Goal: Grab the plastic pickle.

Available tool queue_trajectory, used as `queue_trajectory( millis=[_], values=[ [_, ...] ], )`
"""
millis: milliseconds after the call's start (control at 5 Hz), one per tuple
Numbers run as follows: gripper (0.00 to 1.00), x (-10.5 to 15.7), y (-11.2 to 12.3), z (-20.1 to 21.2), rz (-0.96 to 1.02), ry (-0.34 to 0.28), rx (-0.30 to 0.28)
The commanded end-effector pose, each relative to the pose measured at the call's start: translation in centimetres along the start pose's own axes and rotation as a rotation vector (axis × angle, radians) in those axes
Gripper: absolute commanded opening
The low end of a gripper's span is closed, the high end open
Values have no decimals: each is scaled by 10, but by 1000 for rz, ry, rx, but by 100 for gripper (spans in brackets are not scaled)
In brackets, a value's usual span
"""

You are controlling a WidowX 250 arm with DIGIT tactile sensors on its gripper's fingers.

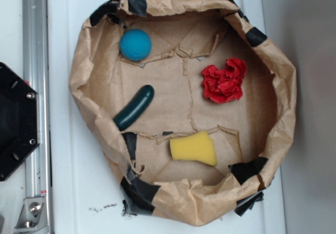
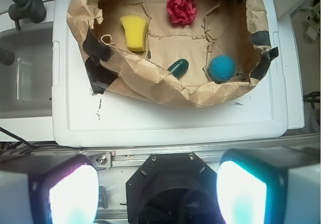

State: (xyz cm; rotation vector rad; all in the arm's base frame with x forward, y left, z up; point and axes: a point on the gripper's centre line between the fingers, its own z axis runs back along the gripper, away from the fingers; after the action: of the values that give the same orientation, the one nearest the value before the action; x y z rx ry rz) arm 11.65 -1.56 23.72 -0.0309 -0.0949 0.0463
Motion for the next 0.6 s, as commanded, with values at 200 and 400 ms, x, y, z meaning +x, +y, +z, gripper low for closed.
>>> queue_trajectory(
  millis=[200,400],
  values=[
    [100,-8,13,-29,-32,19,18],
    [100,-8,13,-29,-32,19,18]
  ],
)
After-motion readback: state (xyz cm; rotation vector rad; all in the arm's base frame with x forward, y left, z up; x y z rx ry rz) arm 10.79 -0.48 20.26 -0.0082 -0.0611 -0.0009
